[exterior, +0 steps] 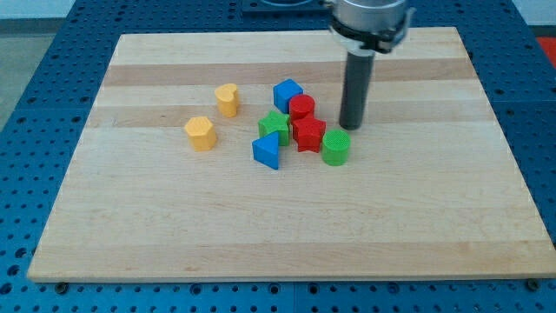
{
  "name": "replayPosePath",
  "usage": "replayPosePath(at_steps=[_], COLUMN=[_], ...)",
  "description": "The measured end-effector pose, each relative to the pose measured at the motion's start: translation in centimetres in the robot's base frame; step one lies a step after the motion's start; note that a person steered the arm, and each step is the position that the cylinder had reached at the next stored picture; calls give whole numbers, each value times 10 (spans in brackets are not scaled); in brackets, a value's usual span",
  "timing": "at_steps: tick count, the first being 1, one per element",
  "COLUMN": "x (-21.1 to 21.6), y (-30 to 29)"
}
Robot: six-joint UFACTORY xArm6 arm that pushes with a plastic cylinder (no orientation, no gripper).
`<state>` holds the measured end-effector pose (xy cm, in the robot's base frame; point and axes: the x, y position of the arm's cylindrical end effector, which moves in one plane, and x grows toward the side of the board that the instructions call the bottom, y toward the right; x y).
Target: Move the green circle towards the bottom left of the triangle
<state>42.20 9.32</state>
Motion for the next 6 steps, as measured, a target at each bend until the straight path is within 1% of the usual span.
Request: replayPosePath(at_steps=[1, 2, 3, 4, 5, 6], x=[42, 53, 63, 69, 67, 62], y=[-28, -72, -57, -92, -114, -105])
